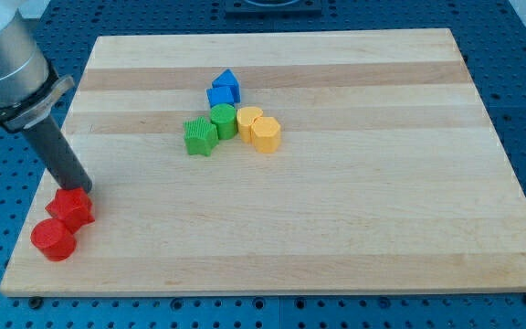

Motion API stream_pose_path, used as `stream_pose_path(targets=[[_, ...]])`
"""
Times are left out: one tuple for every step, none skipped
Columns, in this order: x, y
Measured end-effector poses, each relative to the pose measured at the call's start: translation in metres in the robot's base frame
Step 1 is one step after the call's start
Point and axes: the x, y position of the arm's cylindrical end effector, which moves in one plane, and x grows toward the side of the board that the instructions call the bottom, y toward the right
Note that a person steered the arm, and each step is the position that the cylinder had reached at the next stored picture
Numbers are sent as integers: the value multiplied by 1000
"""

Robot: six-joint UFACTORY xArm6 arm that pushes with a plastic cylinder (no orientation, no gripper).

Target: Push yellow hexagon into red star

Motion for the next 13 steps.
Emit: stream_pose_path(targets=[[0,0],[-19,53],[-19,156],[-28,259],[-63,330],[-112,340],[-123,320],[-108,279],[-78,228],[-42,187],[-41,190],[-54,184],[-42,145]])
